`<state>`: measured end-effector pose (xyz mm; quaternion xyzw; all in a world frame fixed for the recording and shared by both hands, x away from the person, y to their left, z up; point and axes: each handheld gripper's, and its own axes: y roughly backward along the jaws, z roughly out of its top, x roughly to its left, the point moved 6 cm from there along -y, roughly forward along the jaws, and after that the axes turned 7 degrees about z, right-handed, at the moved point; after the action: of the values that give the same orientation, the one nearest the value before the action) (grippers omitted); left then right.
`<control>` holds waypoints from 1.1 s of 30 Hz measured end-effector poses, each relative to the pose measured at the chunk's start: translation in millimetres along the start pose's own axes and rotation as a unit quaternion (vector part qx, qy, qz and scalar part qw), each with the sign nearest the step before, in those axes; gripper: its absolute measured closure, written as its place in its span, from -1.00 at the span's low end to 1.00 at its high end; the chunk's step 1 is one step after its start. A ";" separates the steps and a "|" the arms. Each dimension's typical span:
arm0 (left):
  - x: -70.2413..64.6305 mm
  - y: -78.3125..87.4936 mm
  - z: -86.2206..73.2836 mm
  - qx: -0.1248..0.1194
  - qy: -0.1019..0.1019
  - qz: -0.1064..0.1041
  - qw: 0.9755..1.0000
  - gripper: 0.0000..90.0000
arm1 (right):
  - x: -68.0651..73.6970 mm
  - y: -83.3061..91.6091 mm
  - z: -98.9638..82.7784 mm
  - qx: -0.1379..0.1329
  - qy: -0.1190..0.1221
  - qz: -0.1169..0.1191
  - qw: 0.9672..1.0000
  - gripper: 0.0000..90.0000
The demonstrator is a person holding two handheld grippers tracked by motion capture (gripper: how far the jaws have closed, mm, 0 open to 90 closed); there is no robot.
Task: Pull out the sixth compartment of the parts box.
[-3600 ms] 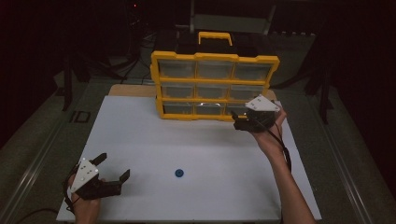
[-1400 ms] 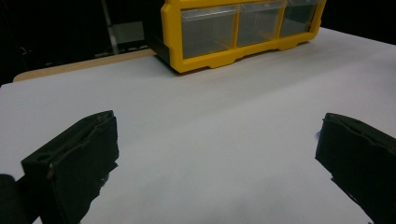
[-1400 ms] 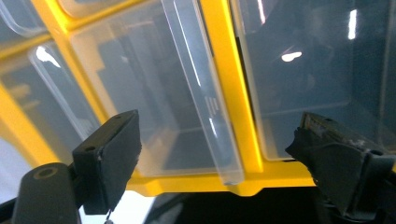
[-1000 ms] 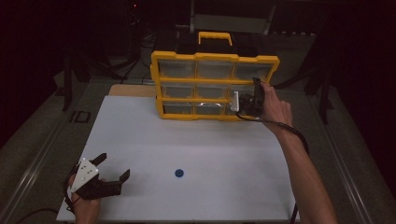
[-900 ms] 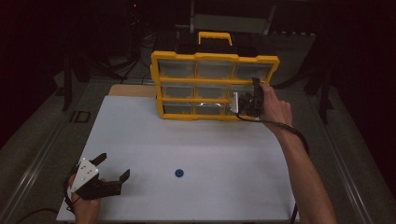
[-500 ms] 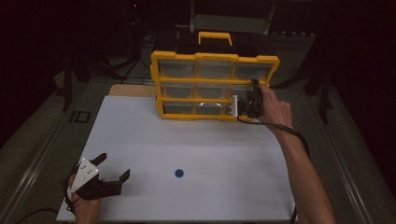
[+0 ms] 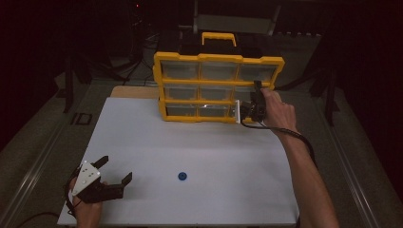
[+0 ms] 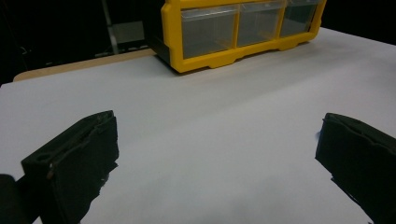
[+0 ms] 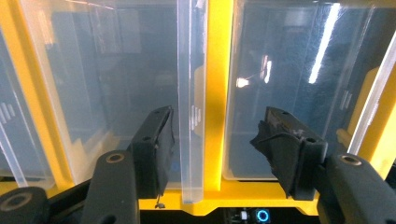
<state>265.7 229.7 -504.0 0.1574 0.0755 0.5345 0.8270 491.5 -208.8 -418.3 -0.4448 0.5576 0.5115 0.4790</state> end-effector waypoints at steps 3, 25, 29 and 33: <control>0.0 0.1 0.0 0.000 0.000 0.000 1.000 -1.00 | 0.6 -0.5 -1.1 0.001 0.005 -0.004 1.000 -0.02; -0.1 -0.4 -0.5 0.002 -0.001 0.000 1.000 -1.00 | 2.8 0.4 -5.1 -0.004 0.013 -0.025 1.000 0.15; -0.2 -0.5 -0.6 0.003 -0.002 0.000 1.000 -1.00 | 3.3 1.6 -6.1 -0.004 0.013 -0.019 1.000 0.20; -0.1 -0.7 -0.8 0.003 -0.001 0.001 1.000 -1.00 | 5.1 4.3 -6.8 -0.006 0.018 -0.002 1.000 0.39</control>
<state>266.0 229.5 -505.0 0.1602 0.0763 0.5349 0.8261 485.9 -215.2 -422.6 -0.4580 0.5625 0.5059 0.4668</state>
